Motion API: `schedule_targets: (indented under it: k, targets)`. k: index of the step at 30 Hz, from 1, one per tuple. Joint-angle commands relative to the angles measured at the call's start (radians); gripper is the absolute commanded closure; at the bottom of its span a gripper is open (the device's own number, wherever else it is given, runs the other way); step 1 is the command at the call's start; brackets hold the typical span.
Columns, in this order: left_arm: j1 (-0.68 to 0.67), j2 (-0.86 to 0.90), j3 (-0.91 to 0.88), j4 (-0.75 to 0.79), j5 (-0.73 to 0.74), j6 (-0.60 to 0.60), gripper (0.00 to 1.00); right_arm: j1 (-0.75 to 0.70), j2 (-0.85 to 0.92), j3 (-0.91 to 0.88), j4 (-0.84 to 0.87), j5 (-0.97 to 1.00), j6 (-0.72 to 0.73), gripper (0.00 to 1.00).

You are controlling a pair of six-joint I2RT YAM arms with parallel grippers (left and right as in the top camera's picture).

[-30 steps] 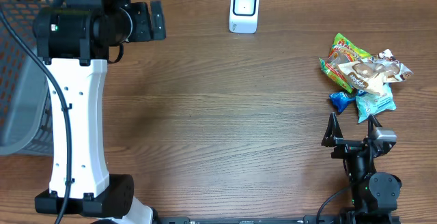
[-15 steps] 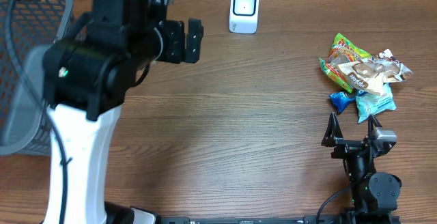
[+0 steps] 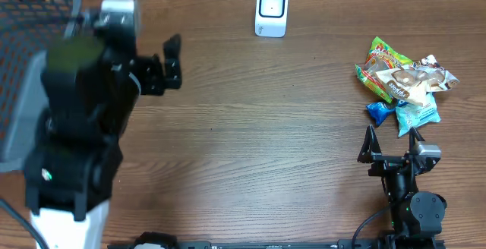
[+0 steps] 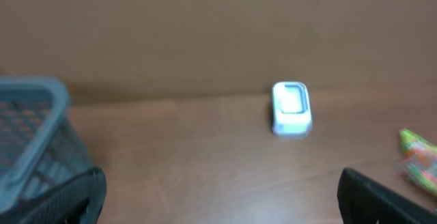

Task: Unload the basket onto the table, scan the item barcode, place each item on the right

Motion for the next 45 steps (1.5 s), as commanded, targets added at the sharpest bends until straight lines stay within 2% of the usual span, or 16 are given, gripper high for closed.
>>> schedule_targets:
  k: [1, 4, 7, 11, 14, 24, 29, 37, 40, 45]
  targets:
    - [0.058, -0.161, -0.271, 0.195, 0.041, 0.134, 0.00, 0.008, -0.012, -0.010, 0.004, 0.009, 0.004, 0.00]
    - [0.100, -0.324, -0.546, 0.455, 0.091, 0.220, 0.00, 0.008, -0.012, -0.010, 0.004, 0.009, 0.004, 0.00]
    - [0.127, -0.476, -0.784, 0.652, 0.095, 0.250, 0.00, 0.008, -0.012, -0.010, 0.004, 0.009, 0.004, 0.00]
    - [0.153, -0.633, -1.017, 0.817, 0.095, 0.250, 0.00, 0.008, -0.012, -0.010, 0.004, 0.009, 0.004, 0.00]
    - [0.165, -0.739, -1.164, 0.880, 0.095, 0.250, 0.00, 0.008, -0.012, -0.010, 0.004, 0.009, 0.004, 0.00]
    - [0.172, -1.028, -1.451, 0.893, 0.066, 0.309, 0.00, 0.008, -0.012, -0.010, 0.004, 0.009, 0.004, 0.00]
    - [0.185, -1.077, -1.535, 0.895, 0.042, 0.343, 0.00, 0.008, -0.012, -0.010, 0.004, 0.009, 0.004, 0.00]
    - [0.191, -1.104, -1.537, 0.711, 0.061, 0.345, 0.01, 0.008, -0.012, -0.010, 0.004, 0.009, 0.004, 0.00]
    - [0.191, -1.104, -1.537, 0.708, 0.069, 0.269, 0.00, 0.008, -0.012, -0.010, 0.004, 0.009, 0.004, 0.00]
    - [0.191, -1.103, -1.537, 0.708, 0.069, 0.261, 0.00, 0.008, -0.012, -0.010, 0.004, 0.009, 0.004, 0.00]
